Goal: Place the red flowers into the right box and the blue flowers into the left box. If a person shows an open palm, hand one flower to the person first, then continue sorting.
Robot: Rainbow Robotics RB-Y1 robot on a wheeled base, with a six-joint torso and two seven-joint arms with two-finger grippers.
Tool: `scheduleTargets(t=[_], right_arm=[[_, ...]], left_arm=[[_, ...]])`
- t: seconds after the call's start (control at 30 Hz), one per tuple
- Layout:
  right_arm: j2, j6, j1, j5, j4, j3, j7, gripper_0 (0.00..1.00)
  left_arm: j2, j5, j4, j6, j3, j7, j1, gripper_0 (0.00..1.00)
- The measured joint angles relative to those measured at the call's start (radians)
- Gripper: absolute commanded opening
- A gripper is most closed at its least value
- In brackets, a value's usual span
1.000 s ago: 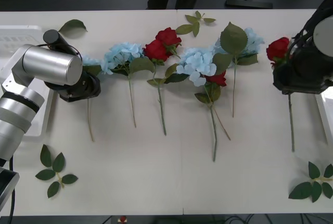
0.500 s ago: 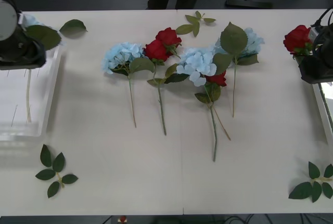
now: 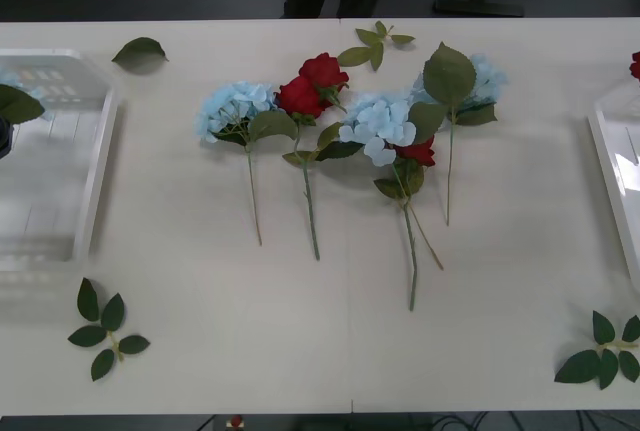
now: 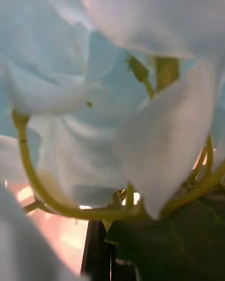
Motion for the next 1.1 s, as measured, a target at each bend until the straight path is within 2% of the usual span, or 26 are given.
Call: scheduleTargets(t=[0.2, 0.27, 0.3, 0.37, 0.4, 0.47, 0.53, 0.6, 0.67, 0.73, 0.8, 0.83, 0.9, 1.1], right_arm=[[-0.003, -0.07, 0.0, 0.092, 0.129, -0.112, 0.097, 0.0], [-0.003, -0.116, 0.0, 0.135, 0.168, -0.137, 0.136, 0.01], [-0.003, -0.148, 0.0, 0.16, 0.19, -0.143, 0.154, 0.02], [-0.003, -0.217, 0.0, 0.199, 0.237, -0.142, 0.184, 0.03], [-0.003, -0.244, 0.0, 0.206, 0.264, -0.136, 0.191, 0.03], [-0.003, -0.29, 0.0, 0.214, 0.31, -0.118, 0.194, 0.03], [-0.003, -0.372, 0.0, 0.237, 0.354, -0.086, 0.194, 0.04], [-0.003, -0.418, 0.0, 0.248, 0.389, -0.048, 0.194, 0.03], [-0.003, -0.421, 0.0, 0.247, 0.408, -0.017, 0.194, 0.07], [-0.003, -0.421, 0.0, 0.247, 0.416, -0.001, 0.194, 0.22], [-0.003, -0.421, 0.0, 0.246, 0.417, -0.003, 0.194, 0.54], [-0.003, -0.421, 0.0, 0.242, 0.417, -0.009, 0.194, 0.75], [-0.003, -0.421, 0.0, 0.223, 0.417, -0.024, 0.194, 0.9], [-0.003, -0.421, 0.0, 0.176, 0.417, -0.036, 0.194, 0.93]], left_arm=[[0.0, 0.0, 0.04, -0.024, -0.001, 0.0, 0.0, 0.02], [0.0, 0.0, 0.04, -0.024, -0.001, 0.0, 0.0, 0.22], [0.0, 0.002, 0.04, -0.024, -0.001, 0.0, 0.0, 0.43], [0.0, 0.015, 0.04, -0.024, -0.001, 0.0, 0.0, 0.58], [0.0, 0.025, 0.04, -0.026, -0.001, 0.0, 0.0, 0.73], [0.0, 0.034, 0.04, -0.033, -0.001, 0.0, 0.0, 0.83], [0.0, 0.046, 0.04, -0.043, -0.001, 0.0, 0.0, 0.99], [0.0, 0.068, 0.04, -0.047, -0.001, 0.0, 0.0, 1.0], [0.0, 0.095, 0.04, -0.047, -0.001, 0.0, 0.0, 1.0], [0.0, 0.132, 0.04, -0.047, -0.001, 0.0, 0.0, 1.0], [0.0, 0.173, 0.034, -0.044, -0.001, 0.0, 0.0, 1.0], [0.0, 0.192, 0.026, -0.037, -0.001, 0.0, 0.0, 1.0], [0.0, 0.244, 0.003, -0.005, 0.001, 0.0, 0.0, 1.0], [-0.001, 0.388, -0.093, 0.081, 0.034, 0.063, 0.0, 1.0]])
